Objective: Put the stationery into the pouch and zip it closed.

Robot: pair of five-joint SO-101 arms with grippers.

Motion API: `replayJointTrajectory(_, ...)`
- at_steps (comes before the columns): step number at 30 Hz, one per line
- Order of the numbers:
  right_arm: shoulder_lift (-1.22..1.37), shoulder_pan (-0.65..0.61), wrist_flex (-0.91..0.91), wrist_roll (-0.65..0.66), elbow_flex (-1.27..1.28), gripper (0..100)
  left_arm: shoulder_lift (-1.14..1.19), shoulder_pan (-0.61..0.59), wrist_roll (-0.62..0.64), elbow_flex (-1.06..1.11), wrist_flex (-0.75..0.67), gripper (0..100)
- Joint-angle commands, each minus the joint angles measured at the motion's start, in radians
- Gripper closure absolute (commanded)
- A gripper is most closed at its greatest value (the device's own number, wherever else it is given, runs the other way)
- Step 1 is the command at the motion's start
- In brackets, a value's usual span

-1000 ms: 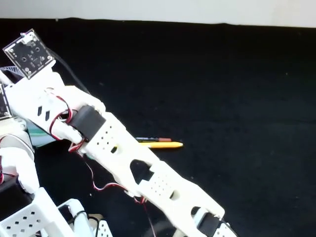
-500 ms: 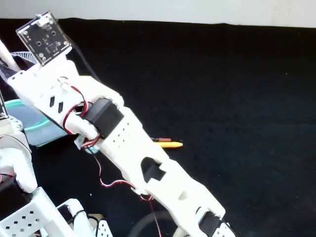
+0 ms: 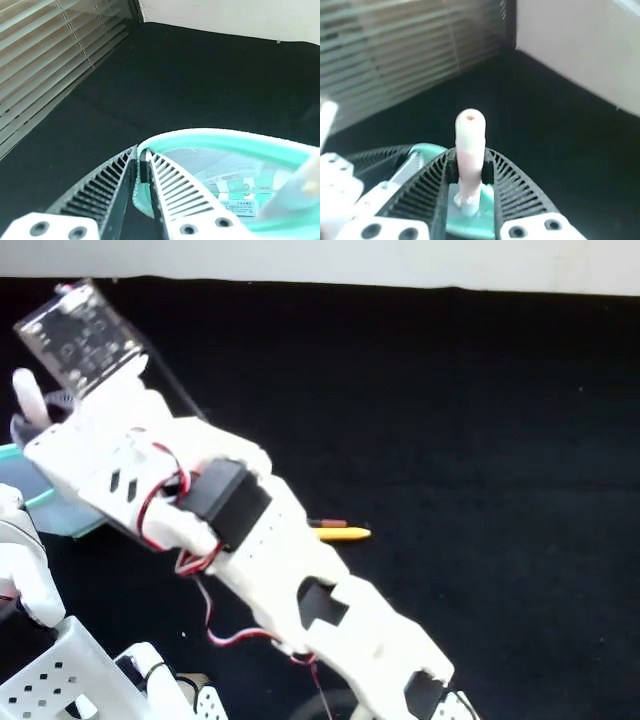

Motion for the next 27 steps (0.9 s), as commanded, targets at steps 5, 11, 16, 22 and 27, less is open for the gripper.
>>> replayJointTrajectory(5, -0.061, -0.059, 0.053, -0.005, -0.101, 99.1, 0.019, -0.019, 0.008, 0.010, -0.002, 99)
replayJointTrajectory(11, -0.062, -0.035, 0.108, -0.006, -0.101, 98.5, 0.019, -0.018, 0.008, 0.012, 0.000, 99)
replayJointTrajectory(16, -0.064, -0.036, 0.124, -0.009, -0.099, 83.4, 0.019, -0.015, 0.008, 0.012, 0.000, 99)
replayJointTrajectory(22, -0.068, -0.036, 0.117, -0.002, -0.099, 66.2, 0.019, -0.015, 0.008, 0.012, 0.002, 99)
replayJointTrajectory(27, -0.074, 0.005, 0.077, 0.000, -0.102, 66.2, 0.019, -0.013, 0.008, 0.013, 0.002, 99)
